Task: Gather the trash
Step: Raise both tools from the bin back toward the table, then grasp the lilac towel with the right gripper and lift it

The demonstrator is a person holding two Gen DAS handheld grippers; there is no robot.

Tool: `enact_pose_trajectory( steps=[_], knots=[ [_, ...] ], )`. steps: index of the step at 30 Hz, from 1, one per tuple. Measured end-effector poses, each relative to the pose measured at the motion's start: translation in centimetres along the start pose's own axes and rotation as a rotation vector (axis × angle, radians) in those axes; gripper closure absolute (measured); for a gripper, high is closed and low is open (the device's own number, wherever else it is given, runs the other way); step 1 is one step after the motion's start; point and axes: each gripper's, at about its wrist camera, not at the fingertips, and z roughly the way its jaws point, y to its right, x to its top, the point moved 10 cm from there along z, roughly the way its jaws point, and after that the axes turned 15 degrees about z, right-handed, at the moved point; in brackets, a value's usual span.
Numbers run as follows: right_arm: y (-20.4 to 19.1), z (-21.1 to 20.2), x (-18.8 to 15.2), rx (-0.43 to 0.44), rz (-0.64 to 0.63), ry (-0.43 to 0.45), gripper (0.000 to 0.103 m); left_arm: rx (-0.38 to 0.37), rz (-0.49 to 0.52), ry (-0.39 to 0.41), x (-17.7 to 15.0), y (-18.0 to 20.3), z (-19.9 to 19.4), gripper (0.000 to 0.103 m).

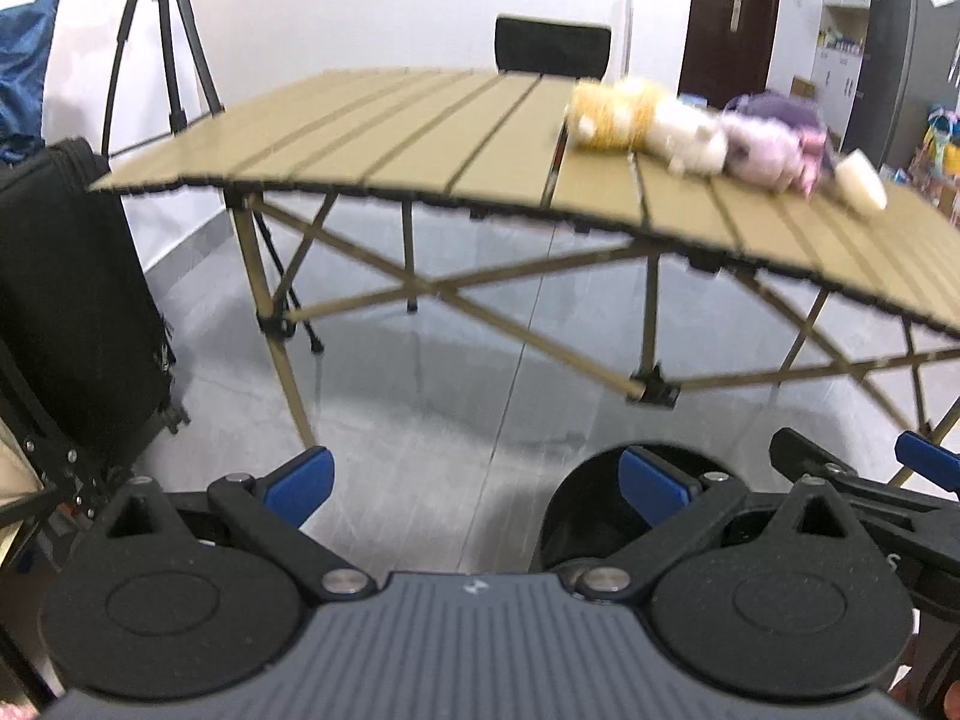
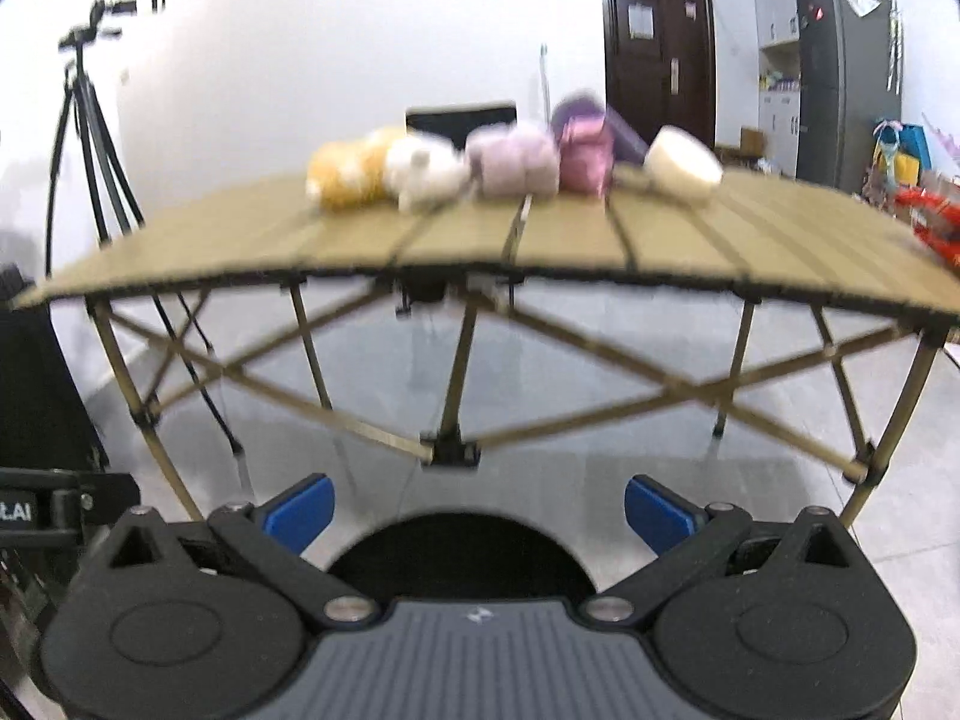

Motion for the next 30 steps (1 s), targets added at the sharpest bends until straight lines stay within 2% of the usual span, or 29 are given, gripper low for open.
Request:
enact_pose_trajectory(
  steps=[9, 23, 30],
  knots=[
    [1.0, -3.1, 5.9, 0.047, 0.014, 0.137, 0.000, 0.025, 0.003, 0.100, 4.4, 0.6, -2.7, 0.000],
    [4.2, -2.1, 11.3, 0.038, 0.033, 0.199, 0.000, 0.026, 0.005, 0.184, 10.4, 2.5, -2.3, 0.000],
    [5.1, -0.7, 12.9, 0.024, 0.025, 0.210, 0.000, 0.013, 0.010, 0.184, 12.3, 3.5, -0.5, 0.000]
  ],
)
